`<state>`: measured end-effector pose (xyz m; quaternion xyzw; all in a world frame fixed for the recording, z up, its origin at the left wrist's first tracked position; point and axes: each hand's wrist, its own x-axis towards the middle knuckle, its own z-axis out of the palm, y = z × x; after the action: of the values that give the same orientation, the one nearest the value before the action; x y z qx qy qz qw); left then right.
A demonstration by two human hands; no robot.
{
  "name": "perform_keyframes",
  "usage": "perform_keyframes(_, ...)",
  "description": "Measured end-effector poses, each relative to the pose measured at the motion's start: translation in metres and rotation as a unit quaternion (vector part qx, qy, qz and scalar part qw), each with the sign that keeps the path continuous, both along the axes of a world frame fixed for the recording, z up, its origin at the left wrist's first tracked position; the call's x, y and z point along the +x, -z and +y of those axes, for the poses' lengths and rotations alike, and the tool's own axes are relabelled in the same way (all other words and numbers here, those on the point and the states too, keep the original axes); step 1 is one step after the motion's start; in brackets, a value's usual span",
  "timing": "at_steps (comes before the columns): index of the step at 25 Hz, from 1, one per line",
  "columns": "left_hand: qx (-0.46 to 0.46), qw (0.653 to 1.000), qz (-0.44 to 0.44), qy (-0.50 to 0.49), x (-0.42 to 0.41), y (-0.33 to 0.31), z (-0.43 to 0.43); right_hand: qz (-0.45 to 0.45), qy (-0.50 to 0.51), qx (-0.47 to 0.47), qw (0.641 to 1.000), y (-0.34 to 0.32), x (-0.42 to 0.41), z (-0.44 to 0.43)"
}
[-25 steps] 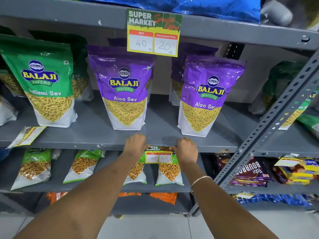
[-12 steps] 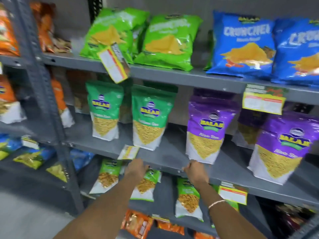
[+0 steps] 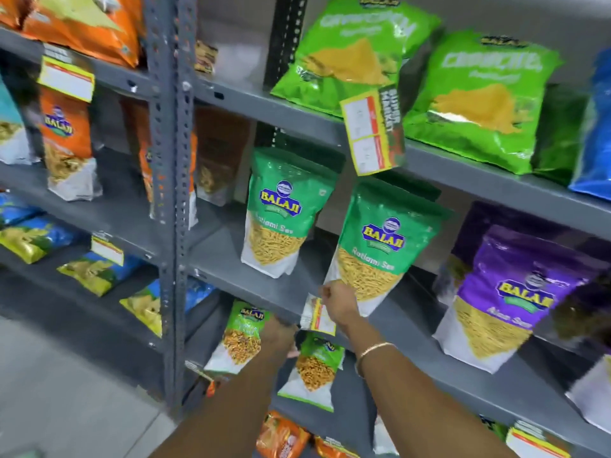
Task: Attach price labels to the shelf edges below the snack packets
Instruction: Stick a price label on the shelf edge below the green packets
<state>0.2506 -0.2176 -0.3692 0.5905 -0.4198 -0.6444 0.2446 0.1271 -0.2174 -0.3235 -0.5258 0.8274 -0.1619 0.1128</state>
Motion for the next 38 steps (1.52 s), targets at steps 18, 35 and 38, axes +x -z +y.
perform_keyframes(18,-0.258,0.933,-0.217,0.127,0.005,-0.017,-0.015,-0.065,0.085,0.0,0.994,0.032,-0.001,0.055)
perform_keyframes(35,-0.34,0.796,-0.428,0.261,-0.015,-0.012,-0.029,0.055,0.083,0.013,0.995,0.044,0.001,0.054)
perform_keyframes(38,-0.371,0.751,-0.461,0.292,-0.012,-0.015,-0.034,0.057,0.062,0.037,0.996,0.034,-0.005,0.054)
